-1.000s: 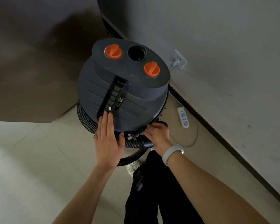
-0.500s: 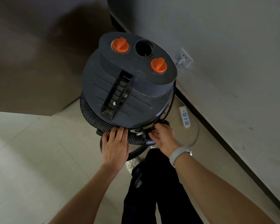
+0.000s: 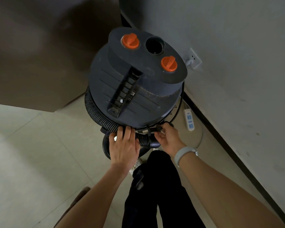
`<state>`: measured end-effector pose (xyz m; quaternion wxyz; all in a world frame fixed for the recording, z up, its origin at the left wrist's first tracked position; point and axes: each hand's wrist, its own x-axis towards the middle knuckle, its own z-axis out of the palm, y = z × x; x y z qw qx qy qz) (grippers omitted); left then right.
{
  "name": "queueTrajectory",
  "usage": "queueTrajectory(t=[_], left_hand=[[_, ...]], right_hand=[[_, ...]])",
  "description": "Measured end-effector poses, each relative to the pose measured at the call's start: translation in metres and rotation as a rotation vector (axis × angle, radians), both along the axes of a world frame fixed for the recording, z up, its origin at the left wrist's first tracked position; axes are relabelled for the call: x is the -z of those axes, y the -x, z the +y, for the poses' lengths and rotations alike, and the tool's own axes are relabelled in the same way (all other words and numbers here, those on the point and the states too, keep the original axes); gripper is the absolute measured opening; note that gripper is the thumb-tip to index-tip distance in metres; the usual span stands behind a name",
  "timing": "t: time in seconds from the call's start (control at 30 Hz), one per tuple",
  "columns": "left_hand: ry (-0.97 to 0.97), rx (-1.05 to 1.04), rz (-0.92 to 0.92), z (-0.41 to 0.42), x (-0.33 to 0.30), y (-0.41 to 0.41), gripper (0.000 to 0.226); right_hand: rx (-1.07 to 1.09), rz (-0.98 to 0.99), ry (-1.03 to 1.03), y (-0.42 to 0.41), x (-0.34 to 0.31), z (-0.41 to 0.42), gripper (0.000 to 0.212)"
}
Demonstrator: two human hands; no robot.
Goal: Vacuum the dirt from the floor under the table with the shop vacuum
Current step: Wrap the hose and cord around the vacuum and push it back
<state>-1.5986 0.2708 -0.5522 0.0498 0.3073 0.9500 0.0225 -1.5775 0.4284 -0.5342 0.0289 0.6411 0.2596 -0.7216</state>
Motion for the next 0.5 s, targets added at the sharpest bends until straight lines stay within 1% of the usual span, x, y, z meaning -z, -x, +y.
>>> queueTrajectory(t=[0.1,0.17,0.3,0.37,0.5], left_hand=[[-0.012,0.004,0.01,-0.0015,0.0006,0.0004,0.044],[-0.033,0.035,0.017,-0.0028,0.0021,-0.0008,0.045],[-0.058,0.074,0.028,-0.0029,0.0057,-0.0048,0.041],[-0.073,0.07,0.037,-0.0012,0.0053,-0.0052,0.036],[-0.064,0.066,0.022,0.0034,-0.0004,-0.0023,0.044]], right_hand=[[-0.09,-0.023,0.021,0.0059,0.0064,-0.0059,0.018],[-0.138,-0.036,0.014,0.0072,0.0082,-0.0084,0.016],[-0.265,-0.062,-0.057,0.0094,0.0084,-0.003,0.015],[-0.277,-0.055,-0.039,0.0101,0.0084,-0.0018,0.014],[-0.228,-0.034,-0.004,0.0078,0.0073,-0.0044,0.019]])
